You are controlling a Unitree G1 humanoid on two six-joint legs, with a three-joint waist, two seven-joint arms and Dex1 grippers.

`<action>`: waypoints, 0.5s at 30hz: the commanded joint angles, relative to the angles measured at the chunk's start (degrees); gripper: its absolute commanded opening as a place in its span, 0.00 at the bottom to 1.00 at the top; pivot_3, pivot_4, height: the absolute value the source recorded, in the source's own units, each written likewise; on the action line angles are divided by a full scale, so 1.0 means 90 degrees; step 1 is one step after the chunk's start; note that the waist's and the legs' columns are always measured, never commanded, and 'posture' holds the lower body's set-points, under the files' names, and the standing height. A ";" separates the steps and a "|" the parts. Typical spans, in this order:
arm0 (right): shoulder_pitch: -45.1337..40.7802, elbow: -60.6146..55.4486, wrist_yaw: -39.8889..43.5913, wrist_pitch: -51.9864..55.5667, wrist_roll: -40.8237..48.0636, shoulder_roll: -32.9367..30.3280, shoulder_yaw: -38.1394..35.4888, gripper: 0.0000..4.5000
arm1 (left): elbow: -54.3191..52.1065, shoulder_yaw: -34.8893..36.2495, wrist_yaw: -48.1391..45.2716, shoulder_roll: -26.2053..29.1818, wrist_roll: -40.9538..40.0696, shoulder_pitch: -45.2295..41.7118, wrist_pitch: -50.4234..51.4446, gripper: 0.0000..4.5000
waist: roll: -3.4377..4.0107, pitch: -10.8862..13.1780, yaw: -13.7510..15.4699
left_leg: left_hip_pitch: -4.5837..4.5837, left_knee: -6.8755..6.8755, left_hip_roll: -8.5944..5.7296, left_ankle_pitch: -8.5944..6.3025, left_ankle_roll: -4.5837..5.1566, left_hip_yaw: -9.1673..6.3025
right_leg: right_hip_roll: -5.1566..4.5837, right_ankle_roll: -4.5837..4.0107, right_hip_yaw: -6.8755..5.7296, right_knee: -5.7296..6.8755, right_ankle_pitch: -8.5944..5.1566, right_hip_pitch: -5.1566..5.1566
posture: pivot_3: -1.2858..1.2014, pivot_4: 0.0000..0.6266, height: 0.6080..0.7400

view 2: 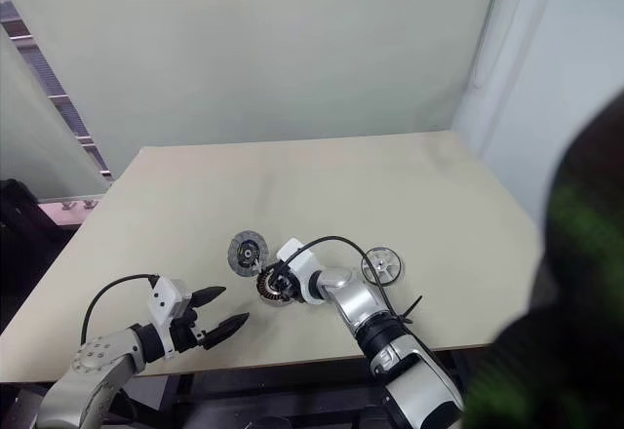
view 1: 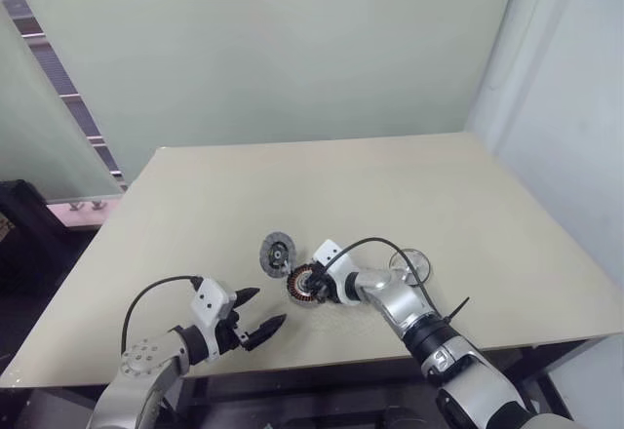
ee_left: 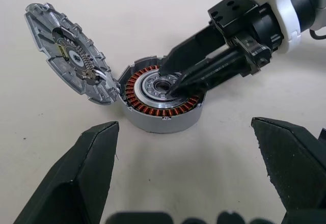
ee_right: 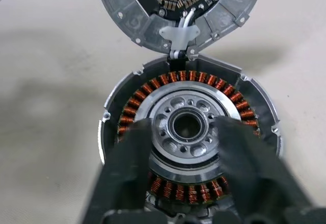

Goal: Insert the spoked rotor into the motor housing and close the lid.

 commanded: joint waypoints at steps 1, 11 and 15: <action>-0.0034 -0.0635 -0.0002 0.0156 0.0233 0.0099 -0.0251 0.69 | -0.0174 0.0114 -0.0007 0.0023 -0.0065 -0.0073 -0.0119 1.00 | 0.0000 0.0000 -0.0001 | 0.0000 0.0000 0.0000 0.0000 0.0000 0.0000 | 0.0000 0.0000 0.0000 0.0000 0.0000 -0.0001 | 0.52 0.00 1.00; 0.0076 -0.0797 -0.0313 -0.0054 0.0088 0.0172 -0.0252 0.13 | -0.0144 0.0089 -0.0036 0.0033 -0.0055 -0.0135 -0.0123 1.00 | 0.0000 0.0000 -0.0001 | 0.0000 -0.0001 0.0000 0.0000 0.0000 0.0000 | 0.0000 0.0000 0.0000 0.0000 0.0000 -0.0001 | 0.52 0.00 1.00; 0.0137 -0.0284 -0.0468 -0.0314 -0.0123 0.0193 -0.0075 0.01 | -0.0141 0.0084 -0.0043 0.0030 -0.0051 -0.0155 -0.0124 1.00 | 0.0000 -0.0001 -0.0002 | 0.0000 -0.0001 0.0001 0.0000 0.0000 0.0001 | 0.0001 0.0000 0.0000 0.0000 0.0000 -0.0001 | 0.52 0.00 1.00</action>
